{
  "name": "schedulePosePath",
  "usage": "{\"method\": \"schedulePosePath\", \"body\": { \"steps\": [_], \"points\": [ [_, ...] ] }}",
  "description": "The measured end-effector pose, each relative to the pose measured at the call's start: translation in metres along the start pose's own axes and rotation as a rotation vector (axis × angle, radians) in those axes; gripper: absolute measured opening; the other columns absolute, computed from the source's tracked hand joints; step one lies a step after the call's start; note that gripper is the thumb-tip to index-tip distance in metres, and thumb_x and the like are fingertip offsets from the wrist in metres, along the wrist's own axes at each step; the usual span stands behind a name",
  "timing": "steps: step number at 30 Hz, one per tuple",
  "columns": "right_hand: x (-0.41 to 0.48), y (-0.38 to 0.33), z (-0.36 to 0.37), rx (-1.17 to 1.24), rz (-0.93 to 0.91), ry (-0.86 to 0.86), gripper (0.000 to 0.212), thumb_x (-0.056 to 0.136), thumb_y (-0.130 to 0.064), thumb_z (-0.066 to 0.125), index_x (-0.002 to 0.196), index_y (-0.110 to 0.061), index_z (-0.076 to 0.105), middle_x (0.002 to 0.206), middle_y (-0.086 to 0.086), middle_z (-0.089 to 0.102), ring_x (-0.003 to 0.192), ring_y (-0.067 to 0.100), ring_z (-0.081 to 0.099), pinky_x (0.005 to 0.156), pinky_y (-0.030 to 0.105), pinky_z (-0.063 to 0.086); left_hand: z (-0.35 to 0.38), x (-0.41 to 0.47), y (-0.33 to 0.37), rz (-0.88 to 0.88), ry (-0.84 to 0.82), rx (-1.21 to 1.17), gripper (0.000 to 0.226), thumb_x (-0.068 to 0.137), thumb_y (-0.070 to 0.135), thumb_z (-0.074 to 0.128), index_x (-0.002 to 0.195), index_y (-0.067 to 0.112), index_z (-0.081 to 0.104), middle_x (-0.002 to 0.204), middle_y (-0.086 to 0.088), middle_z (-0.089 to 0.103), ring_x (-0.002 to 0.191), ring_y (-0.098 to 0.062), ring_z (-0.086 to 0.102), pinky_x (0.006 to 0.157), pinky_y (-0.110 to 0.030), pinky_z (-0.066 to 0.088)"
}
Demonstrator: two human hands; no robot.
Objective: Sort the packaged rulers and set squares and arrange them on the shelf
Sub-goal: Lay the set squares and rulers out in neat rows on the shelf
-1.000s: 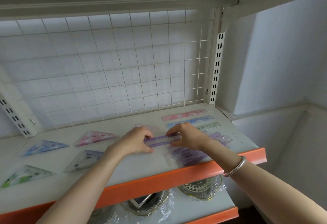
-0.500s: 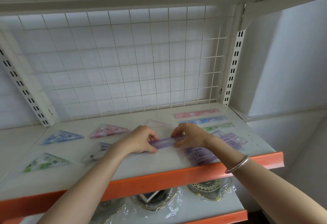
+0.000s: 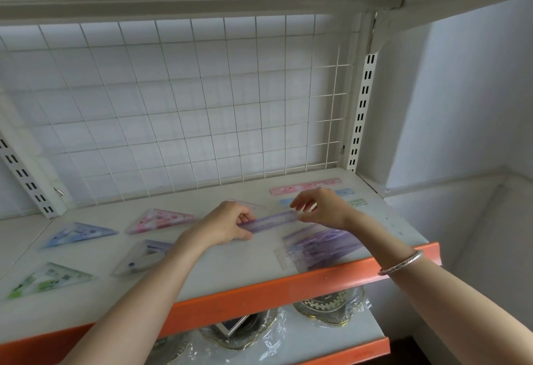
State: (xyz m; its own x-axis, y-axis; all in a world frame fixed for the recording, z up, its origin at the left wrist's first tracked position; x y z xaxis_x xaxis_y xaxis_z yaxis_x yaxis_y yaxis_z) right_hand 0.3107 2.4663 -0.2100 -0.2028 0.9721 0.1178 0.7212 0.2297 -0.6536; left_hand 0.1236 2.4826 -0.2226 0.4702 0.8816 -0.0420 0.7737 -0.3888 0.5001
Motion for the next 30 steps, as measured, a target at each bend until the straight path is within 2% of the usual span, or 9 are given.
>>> {"method": "schedulePosePath", "body": {
  "steps": [6,9,11,15,18,21,26,30],
  "points": [
    [-0.01,0.023,-0.018,-0.115,0.068,-0.046,0.031,0.077,-0.009,0.071,0.108,-0.015,0.067,0.1,0.0,0.067,0.092,0.012,0.059,0.084,0.019,0.046,-0.007,0.012,0.007,0.011,0.075,-0.018,0.034,0.076,0.013,0.078,0.108,0.01,0.066,0.09,0.003,0.057,0.081,-0.011,0.052,0.066,-0.006,0.038],
    [-0.018,0.028,-0.025,-0.192,0.076,-0.077,0.032,0.076,-0.008,0.069,0.107,-0.016,0.068,0.104,0.0,0.068,0.093,0.012,0.058,0.085,0.021,0.045,-0.008,0.018,0.013,0.023,0.089,-0.036,0.033,0.076,0.013,0.078,0.107,0.011,0.067,0.087,0.005,0.057,0.08,-0.011,0.053,0.067,-0.009,0.04],
    [-0.026,0.029,-0.025,-0.194,0.079,-0.166,0.037,0.074,-0.008,0.071,0.11,-0.017,0.068,0.11,-0.001,0.067,0.098,0.011,0.056,0.091,0.023,0.044,-0.008,0.021,0.016,0.031,0.089,-0.048,0.032,0.075,0.012,0.079,0.105,0.012,0.067,0.085,0.007,0.056,0.079,-0.011,0.053,0.066,-0.009,0.04],
    [-0.046,0.032,-0.013,-0.279,0.156,-0.444,0.069,0.067,-0.016,0.081,0.13,-0.03,0.055,0.135,-0.011,0.044,0.124,0.006,0.039,0.105,0.023,0.031,-0.006,0.028,0.021,0.038,0.082,-0.062,0.031,0.075,0.014,0.079,0.103,0.014,0.066,0.087,0.006,0.058,0.081,-0.011,0.054,0.066,-0.009,0.04],
    [-0.048,0.03,-0.006,-0.376,0.158,-0.502,0.087,0.064,-0.017,0.082,0.14,-0.032,0.042,0.142,-0.009,0.033,0.132,0.012,0.029,0.11,0.033,0.031,-0.003,0.032,0.025,0.039,0.078,-0.067,0.032,0.074,0.014,0.08,0.104,0.013,0.067,0.087,0.006,0.058,0.081,-0.011,0.054,0.066,-0.008,0.04],
    [-0.044,0.023,-0.002,-0.47,0.144,-0.494,0.086,0.062,-0.017,0.082,0.137,-0.033,0.042,0.138,-0.005,0.034,0.127,0.015,0.029,0.105,0.04,0.037,-0.001,0.034,0.03,0.054,0.067,-0.058,0.033,0.074,0.014,0.08,0.104,0.013,0.066,0.087,0.006,0.057,0.08,-0.01,0.054,0.064,-0.005,0.038],
    [-0.038,0.016,0.001,-0.515,0.127,-0.487,0.076,0.059,-0.022,0.083,0.125,-0.031,0.047,0.124,-0.005,0.043,0.116,0.016,0.037,0.098,0.04,0.041,-0.002,0.035,0.03,0.051,0.068,-0.056,0.032,0.074,0.015,0.08,0.103,0.013,0.068,0.09,0.003,0.06,0.083,-0.013,0.056,0.069,-0.012,0.042],
    [-0.038,0.015,0.004,-0.476,0.165,-0.491,0.066,0.061,-0.022,0.084,0.117,-0.023,0.05,0.114,-0.002,0.051,0.104,0.017,0.05,0.092,0.037,0.047,-0.009,0.03,0.024,0.032,0.08,-0.054,0.029,0.074,0.016,0.08,0.101,0.016,0.067,0.088,0.005,0.06,0.085,-0.014,0.058,0.073,-0.018,0.044]
  ]
}}
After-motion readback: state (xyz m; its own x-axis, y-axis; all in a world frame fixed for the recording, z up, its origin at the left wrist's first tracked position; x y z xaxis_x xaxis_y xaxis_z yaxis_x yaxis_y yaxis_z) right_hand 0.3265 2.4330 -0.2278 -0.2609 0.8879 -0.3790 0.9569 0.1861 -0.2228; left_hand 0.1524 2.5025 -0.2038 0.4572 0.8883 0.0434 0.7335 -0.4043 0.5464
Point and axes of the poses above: each hand's wrist, its own x-axis towards the middle knuckle, its own z-axis out of the palm, y = z × x, the point moved 8 cm from there along x, towards the middle knuckle
